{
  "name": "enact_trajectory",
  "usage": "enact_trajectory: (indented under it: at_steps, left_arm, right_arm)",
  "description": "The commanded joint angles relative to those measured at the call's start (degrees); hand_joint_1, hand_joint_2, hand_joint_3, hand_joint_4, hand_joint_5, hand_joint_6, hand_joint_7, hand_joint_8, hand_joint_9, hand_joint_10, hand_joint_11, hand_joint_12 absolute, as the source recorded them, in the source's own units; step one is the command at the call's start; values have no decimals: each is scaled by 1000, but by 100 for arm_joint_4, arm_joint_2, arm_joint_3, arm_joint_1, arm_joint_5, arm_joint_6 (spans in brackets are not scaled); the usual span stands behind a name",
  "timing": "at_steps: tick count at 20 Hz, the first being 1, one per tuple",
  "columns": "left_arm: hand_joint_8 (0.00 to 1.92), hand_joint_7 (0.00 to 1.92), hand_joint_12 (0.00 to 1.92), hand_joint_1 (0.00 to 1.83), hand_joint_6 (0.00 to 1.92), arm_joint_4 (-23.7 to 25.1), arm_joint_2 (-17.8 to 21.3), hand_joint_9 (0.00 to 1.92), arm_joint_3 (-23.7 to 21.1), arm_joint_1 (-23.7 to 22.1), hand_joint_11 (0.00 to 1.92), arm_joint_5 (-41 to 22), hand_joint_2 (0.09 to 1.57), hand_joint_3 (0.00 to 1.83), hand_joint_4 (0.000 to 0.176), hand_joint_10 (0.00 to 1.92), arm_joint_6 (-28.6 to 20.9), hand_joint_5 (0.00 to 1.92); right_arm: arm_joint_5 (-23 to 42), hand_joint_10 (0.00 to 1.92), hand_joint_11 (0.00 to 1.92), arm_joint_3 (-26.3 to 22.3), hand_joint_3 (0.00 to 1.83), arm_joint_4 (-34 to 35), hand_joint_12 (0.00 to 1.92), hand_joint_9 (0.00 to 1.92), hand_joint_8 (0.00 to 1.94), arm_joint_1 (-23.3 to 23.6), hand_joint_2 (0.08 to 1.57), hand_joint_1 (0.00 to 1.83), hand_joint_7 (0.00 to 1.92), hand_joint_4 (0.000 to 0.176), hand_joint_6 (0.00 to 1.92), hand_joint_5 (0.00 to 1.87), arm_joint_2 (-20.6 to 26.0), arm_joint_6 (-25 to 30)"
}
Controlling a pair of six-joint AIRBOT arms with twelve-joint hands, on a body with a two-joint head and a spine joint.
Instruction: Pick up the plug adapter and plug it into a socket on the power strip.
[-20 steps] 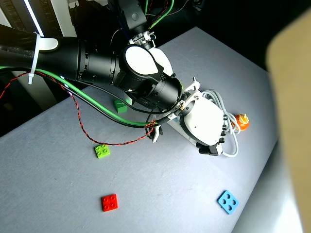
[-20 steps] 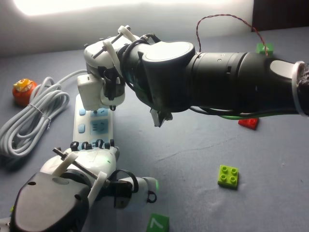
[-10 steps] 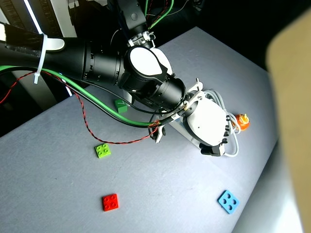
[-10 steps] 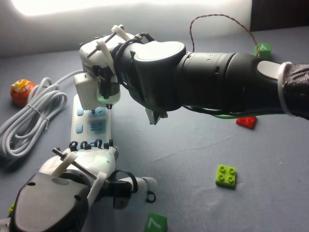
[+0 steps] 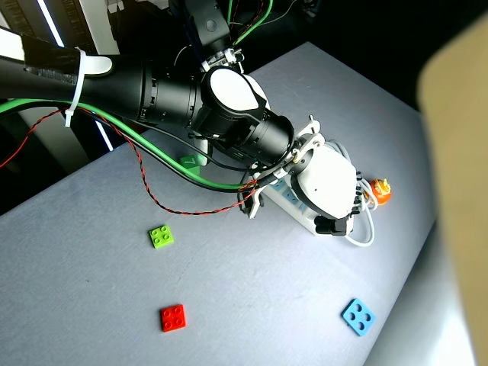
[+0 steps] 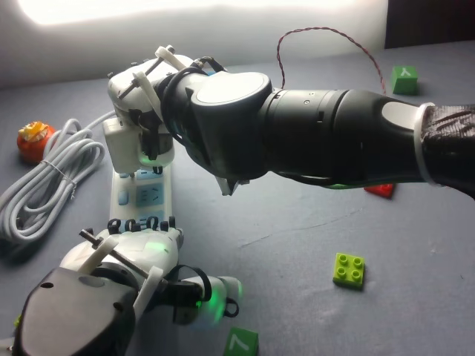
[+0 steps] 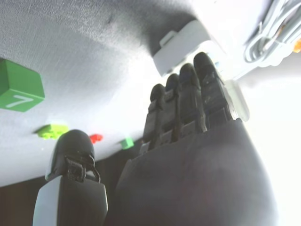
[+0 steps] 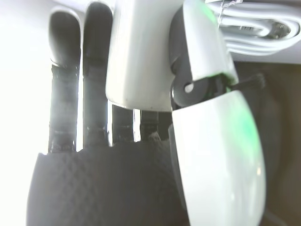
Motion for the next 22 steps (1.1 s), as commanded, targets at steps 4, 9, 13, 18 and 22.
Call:
enact_trajectory:
  at_steps: [4,9,13,18,22]
  left_arm:
    - [4,89,323,93,3,371,32,84,-25,16,0,-270,1213,0,0,4,-9,81]
    - [1,95,326,96,0,376,30,95,-20,54,0,-285,1212,0,0,1,-9,96]
    - [3,108,362,86,2,381,30,100,38,26,0,-286,1218,0,0,2,24,103]
    - [3,107,362,99,3,385,18,104,140,-45,0,-293,1214,0,0,3,201,108]
    - [0,104,356,69,0,384,17,99,199,22,0,-218,1226,3,0,0,200,103]
  right_arm:
    - [-82,1010,630,-111,0,-152,1423,852,1239,-22,1147,1235,946,0,908,922,127,156]
    - [-558,1014,650,-361,0,-154,1438,859,1212,-22,1142,1239,964,0,909,921,272,259]
    - [-597,1052,604,-359,0,-737,1456,820,1260,27,1153,1230,930,0,928,912,300,648]
    - [-520,1053,608,-329,0,-781,1441,835,1232,52,1146,1237,953,0,914,916,308,658]
    - [-476,1033,598,-330,1,-782,1452,843,1216,31,1138,1239,961,0,883,938,308,601]
